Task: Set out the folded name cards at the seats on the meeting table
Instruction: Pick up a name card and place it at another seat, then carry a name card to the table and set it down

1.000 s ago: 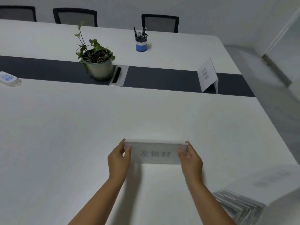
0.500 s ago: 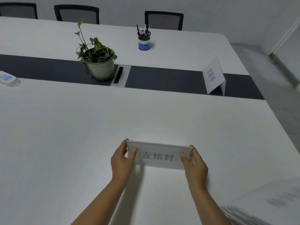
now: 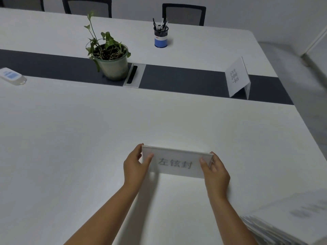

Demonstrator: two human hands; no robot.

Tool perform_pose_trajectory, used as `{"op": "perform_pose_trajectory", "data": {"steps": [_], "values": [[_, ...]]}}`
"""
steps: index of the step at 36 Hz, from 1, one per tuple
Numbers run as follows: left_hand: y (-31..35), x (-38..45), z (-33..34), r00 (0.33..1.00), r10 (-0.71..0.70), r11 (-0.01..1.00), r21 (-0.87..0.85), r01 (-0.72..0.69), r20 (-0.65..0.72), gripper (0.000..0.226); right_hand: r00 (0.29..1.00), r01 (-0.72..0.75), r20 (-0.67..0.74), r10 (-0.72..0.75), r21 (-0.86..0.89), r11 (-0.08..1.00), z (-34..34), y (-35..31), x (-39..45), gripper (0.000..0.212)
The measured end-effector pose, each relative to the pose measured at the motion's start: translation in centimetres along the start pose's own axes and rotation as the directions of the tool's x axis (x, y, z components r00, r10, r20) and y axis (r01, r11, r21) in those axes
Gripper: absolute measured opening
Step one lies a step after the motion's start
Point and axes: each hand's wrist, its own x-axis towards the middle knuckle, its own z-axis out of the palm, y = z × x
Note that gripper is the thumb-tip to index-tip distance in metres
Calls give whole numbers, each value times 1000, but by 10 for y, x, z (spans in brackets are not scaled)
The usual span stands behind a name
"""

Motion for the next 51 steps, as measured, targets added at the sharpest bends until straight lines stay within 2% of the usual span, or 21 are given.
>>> {"op": "perform_pose_trajectory", "data": {"steps": [9,16,19,22,25,29,33,37,39,42,45,47,49,51], "values": [[0,-1,0,1000,10,999,31,-10,-3,25,1000,-23,6,23,48,999,-2,-3,-1,46],[2,-1,0,1000,9,998,60,-10,20,27,999,-9,32,9,-24,1000,-2,-5,0,47],[7,-4,-1,999,-7,998,70,5,41,38,998,19,58,-13,-103,994,-4,-7,-5,54],[12,-11,-6,998,-45,997,69,42,41,62,995,50,89,-36,-160,986,-9,-12,-16,63],[15,-27,-12,999,-43,995,90,41,23,68,991,99,113,-77,-204,974,-18,-17,-32,64],[25,-62,-17,1000,7,994,110,-10,22,63,970,216,171,-172,-282,935,-37,-32,-48,59],[41,-101,-15,995,81,992,96,-87,65,51,915,392,255,-312,-384,836,-67,-58,-59,53],[56,-140,1,983,131,991,4,-133,130,39,898,440,191,-397,-401,803,-111,-76,-68,47],[63,-162,15,969,158,987,-48,-152,190,33,894,445,131,-428,-370,816,-138,-78,-72,44],[69,-194,43,946,164,986,-76,-149,280,37,882,471,113,-458,-263,842,-171,-79,-79,38],[77,-220,71,931,146,987,-113,-115,335,24,914,369,161,-371,47,928,-192,-89,-82,26],[79,-231,87,931,135,988,-123,-98,339,27,914,282,228,-334,233,931,-198,-100,-78,24],[81,-239,100,940,111,991,-113,-78,324,29,879,322,279,-386,247,914,-203,-108,-71,21],[86,-242,108,956,88,992,-112,-58,281,29,837,429,286,-467,188,883,-209,-112,-63,19]]}}
